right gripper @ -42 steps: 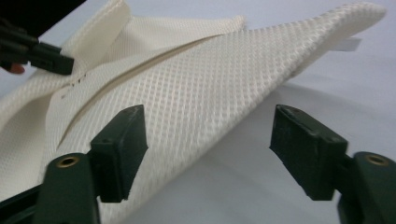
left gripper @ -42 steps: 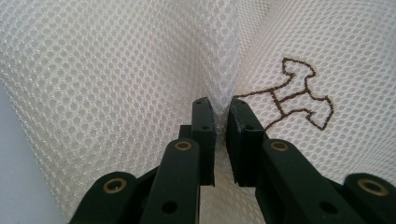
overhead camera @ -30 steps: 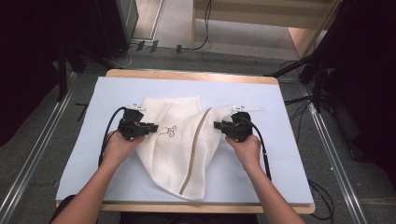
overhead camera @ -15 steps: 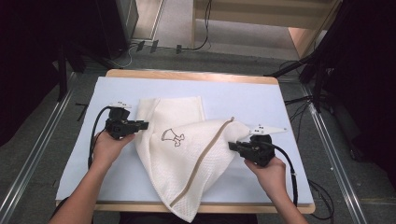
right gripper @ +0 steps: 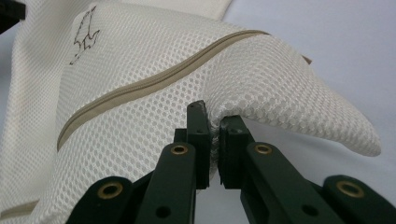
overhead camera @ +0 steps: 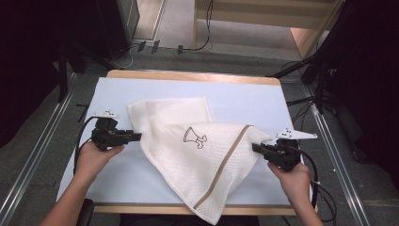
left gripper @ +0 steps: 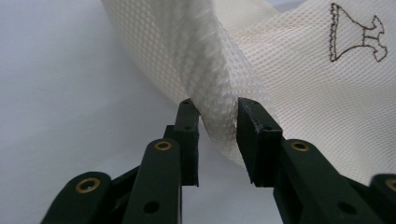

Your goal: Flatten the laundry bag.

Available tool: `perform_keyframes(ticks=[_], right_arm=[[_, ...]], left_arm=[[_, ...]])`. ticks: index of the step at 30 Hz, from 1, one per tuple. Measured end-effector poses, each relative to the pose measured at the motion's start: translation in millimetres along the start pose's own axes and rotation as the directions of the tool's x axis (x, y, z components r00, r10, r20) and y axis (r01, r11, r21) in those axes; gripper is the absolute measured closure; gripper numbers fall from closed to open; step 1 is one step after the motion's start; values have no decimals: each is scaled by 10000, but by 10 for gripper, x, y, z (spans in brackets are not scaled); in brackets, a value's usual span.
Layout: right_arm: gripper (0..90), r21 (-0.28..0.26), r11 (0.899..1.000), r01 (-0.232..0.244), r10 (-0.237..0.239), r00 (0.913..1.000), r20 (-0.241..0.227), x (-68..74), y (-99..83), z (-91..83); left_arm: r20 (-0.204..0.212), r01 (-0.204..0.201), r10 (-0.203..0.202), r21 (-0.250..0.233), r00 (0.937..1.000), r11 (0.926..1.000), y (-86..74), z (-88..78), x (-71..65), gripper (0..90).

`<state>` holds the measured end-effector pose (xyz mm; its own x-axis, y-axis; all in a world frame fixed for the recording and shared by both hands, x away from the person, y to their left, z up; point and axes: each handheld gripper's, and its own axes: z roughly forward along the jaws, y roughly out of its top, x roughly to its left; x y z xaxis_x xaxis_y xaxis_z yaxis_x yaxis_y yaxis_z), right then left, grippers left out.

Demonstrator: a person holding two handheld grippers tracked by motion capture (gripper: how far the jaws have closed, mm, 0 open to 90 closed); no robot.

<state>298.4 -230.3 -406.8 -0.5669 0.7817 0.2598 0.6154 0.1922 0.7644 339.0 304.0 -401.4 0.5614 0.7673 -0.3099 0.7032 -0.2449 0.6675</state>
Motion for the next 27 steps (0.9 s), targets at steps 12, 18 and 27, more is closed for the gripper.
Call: perform_keyframes(ticks=[12, 18, 27], right_arm=[[865, 600, 9981, 170, -158, 9997, -201, 90, -70, 197], [864, 704, 9972, 243, -227, 9995, -240, 107, -70, 241], [863, 824, 9962, 276, -249, 9991, -333, 115, -73, 286]], left_arm=[[-964, 256, -386, -1326, 9946, 9908, 179, -424, 264, 505], [-1087, 57, -178, -1106, 9939, 9939, 539, -416, 382, 443], [-1097, -20, 59, 364, 9939, 9993, 864, 77, 542, 404]])
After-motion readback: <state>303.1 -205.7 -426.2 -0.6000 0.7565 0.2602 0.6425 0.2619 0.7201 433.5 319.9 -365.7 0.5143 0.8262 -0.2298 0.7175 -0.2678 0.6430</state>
